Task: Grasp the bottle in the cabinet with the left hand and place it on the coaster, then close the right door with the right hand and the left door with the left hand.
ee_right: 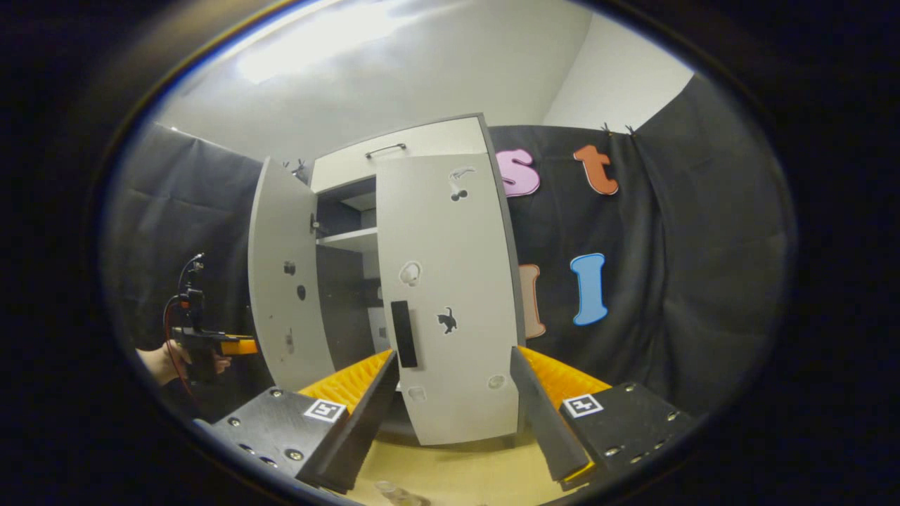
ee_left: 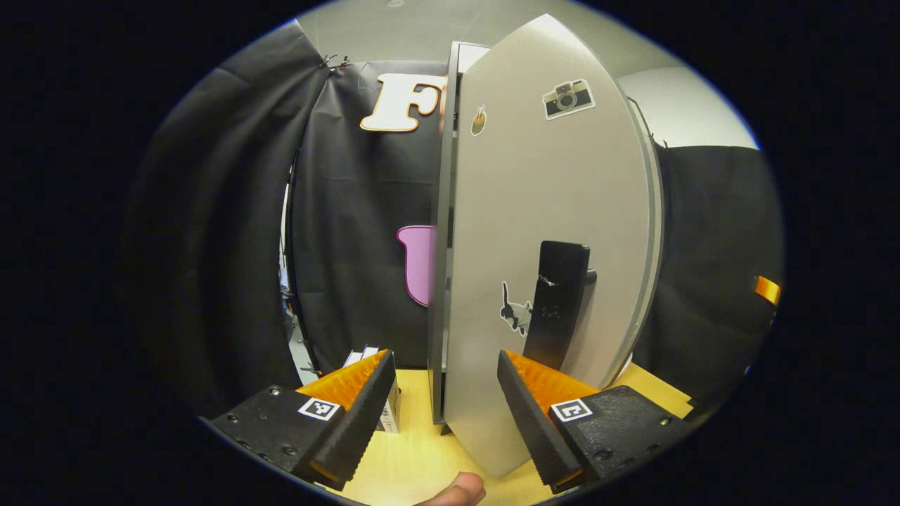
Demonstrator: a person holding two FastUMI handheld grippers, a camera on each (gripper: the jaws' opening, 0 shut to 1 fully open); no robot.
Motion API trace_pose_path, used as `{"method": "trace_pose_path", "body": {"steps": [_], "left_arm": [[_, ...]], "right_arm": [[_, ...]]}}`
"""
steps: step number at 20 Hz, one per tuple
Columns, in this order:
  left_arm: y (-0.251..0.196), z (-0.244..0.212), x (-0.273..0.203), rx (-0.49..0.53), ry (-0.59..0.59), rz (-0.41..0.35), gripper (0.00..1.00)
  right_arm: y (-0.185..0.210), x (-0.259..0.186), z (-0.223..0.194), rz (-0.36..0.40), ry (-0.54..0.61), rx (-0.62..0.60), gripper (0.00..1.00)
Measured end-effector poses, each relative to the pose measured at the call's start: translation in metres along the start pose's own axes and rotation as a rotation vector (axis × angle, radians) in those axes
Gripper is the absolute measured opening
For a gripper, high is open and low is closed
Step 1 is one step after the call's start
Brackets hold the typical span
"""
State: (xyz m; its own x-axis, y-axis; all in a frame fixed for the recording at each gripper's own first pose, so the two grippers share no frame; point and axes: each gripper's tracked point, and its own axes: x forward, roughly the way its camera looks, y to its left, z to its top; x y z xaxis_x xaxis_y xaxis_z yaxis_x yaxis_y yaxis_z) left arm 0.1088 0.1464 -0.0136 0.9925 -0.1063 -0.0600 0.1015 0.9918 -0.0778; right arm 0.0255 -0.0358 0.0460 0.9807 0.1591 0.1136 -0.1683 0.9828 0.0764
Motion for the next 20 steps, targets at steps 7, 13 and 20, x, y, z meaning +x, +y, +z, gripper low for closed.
{"method": "trace_pose_path", "body": {"steps": [7,13,20], "left_arm": [[-0.013,0.002,0.014,0.010,0.008,-0.043,0.89],[-0.035,0.003,0.024,0.059,-0.001,-0.065,0.89],[-0.042,0.004,0.028,0.052,0.004,-0.058,0.94]], "right_arm": [[-0.015,0.002,0.005,-0.031,-0.003,0.004,0.92],[-0.023,0.002,0.004,-0.039,0.006,-0.004,0.96],[-0.030,-0.006,-0.003,-0.051,0.021,-0.028,0.92]]}}
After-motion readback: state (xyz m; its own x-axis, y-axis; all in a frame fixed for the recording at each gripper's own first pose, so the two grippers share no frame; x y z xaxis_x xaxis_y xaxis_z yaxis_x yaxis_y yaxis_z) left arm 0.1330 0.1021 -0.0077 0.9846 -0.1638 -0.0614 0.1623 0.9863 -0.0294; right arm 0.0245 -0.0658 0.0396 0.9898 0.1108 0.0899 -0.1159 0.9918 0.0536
